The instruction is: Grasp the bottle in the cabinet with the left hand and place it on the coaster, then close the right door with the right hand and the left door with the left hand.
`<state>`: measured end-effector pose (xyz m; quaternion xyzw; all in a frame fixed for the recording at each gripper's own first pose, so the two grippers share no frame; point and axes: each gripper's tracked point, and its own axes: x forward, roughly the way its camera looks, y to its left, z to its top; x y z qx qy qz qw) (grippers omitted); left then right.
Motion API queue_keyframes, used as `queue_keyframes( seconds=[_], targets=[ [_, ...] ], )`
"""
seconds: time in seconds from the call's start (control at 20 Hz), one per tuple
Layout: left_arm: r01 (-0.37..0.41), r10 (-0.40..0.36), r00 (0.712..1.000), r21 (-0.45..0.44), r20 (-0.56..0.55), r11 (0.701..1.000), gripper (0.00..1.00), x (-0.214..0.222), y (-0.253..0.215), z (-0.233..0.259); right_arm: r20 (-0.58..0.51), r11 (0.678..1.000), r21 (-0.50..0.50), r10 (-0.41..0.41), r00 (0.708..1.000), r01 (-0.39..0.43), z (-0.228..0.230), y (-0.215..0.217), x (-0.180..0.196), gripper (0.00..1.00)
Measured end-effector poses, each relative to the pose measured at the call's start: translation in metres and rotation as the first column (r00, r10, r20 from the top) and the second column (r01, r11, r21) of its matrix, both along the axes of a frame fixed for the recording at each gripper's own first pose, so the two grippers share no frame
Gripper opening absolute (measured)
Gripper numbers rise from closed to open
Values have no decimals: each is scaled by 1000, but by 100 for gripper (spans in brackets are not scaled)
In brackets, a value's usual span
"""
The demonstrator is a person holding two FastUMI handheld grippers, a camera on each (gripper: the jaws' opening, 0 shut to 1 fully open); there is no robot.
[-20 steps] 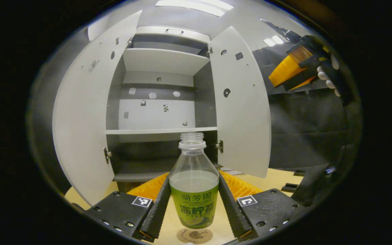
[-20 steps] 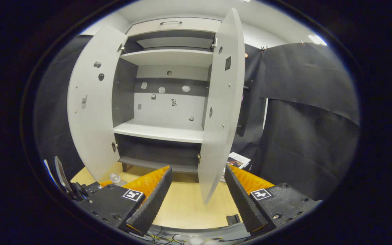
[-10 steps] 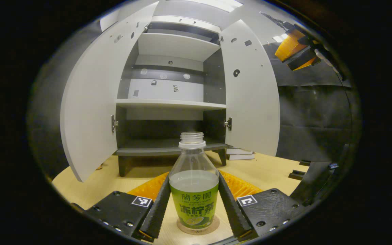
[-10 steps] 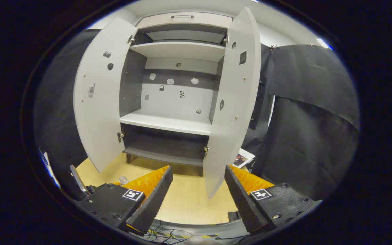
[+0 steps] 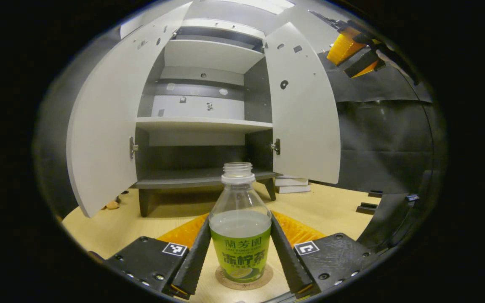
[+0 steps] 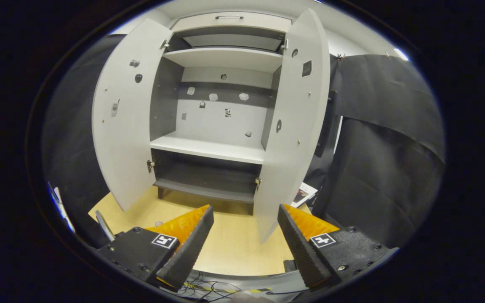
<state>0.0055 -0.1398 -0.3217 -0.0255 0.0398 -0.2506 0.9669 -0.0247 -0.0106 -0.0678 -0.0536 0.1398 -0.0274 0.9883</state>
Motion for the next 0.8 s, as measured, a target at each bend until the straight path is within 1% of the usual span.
queue_keyframes(
  seconds=[0.1, 0.2, 0.25, 0.35, 0.4, 0.5, 0.6, 0.65, 0.7, 0.8],
  targets=[
    [-2, 2, 1000, 2, -23, 1000, 82, -1, 1, -3, -1, 1000, -3, 1, 1000, -1, -1, 1, 0, 100],
    [-18, 18, 1000, 6, -14, 1000, 99, 3, 3, 5, -4, 1000, 1, 1, 1000, -1, -2, 1, 0, 100],
    [-21, 21, 1000, 5, -6, 1000, 100, 4, 5, 11, -6, 1000, 6, 1, 1000, -1, -3, 1, 0, 100],
    [-25, 25, 1000, -8, 14, 1000, 98, 5, 8, 28, -6, 1000, 9, 0, 1000, 0, -4, 1, -1, 100],
    [-24, 24, 999, -16, 21, 1000, 100, 5, 8, 38, -5, 1000, 10, -2, 1000, 2, -4, 1, -1, 100],
    [-24, 25, 999, -26, 42, 999, 100, 5, 7, 59, 4, 1000, 16, -8, 1000, 8, -4, -1, -2, 99],
    [-42, 43, 998, -23, 52, 999, 100, 7, 11, 81, 16, 1000, 23, -19, 1000, 18, -3, -5, -4, 99],
    [-54, 55, 997, -23, 59, 998, 98, 9, 14, 94, 24, 999, 28, -25, 999, 24, -2, -7, -5, 99],
    [-65, 67, 995, -29, 71, 997, 100, 10, 16, 110, 32, 999, 34, -29, 999, 27, 0, -8, -6, 100],
    [-82, 88, 991, -55, 99, 995, 100, 11, 23, 148, 52, 998, 45, -38, 998, 35, 2, -10, -10, 100]
  ],
)
